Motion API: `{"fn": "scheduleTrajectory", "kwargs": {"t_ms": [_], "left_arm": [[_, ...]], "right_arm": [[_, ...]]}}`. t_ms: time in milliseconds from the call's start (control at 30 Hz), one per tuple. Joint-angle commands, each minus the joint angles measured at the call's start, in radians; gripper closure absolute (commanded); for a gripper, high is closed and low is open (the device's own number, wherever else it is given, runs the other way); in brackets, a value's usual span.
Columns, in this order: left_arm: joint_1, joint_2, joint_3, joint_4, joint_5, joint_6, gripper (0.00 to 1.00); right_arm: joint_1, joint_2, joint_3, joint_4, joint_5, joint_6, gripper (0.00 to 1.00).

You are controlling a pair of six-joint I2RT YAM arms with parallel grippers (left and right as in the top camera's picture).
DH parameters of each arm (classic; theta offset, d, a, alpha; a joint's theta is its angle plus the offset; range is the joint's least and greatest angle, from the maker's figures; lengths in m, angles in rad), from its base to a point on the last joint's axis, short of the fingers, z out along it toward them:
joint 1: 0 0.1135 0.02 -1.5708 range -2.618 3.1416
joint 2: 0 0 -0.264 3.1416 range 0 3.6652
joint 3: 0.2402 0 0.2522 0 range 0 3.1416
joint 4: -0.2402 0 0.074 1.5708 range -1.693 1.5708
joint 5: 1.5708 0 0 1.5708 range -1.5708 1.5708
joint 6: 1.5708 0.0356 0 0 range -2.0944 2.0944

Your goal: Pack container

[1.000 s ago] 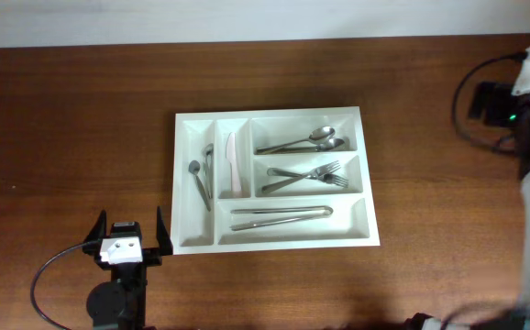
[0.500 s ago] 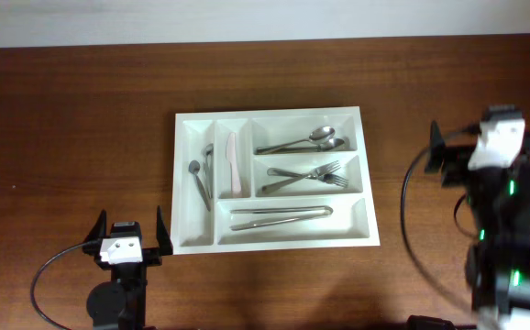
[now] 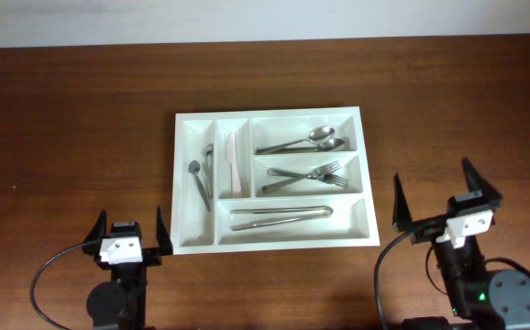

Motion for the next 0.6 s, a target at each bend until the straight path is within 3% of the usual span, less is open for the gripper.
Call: {"fn": "scheduleTrajectory", "kwargs": {"t_ms": [0,567], "left_arm": [[-0.005,-0.008,-0.006,0.0,-0.004,-0.006,0.01],[-0.005,-0.008,-0.006,0.0,-0.004,-0.006,0.01]], "right_arm": [[0.043,-0.034,-0.026,0.018,-0.014,0.012,0.01],[0.089,-0.14,-0.125,0.076,0.007,-0.003,0.01]]}}
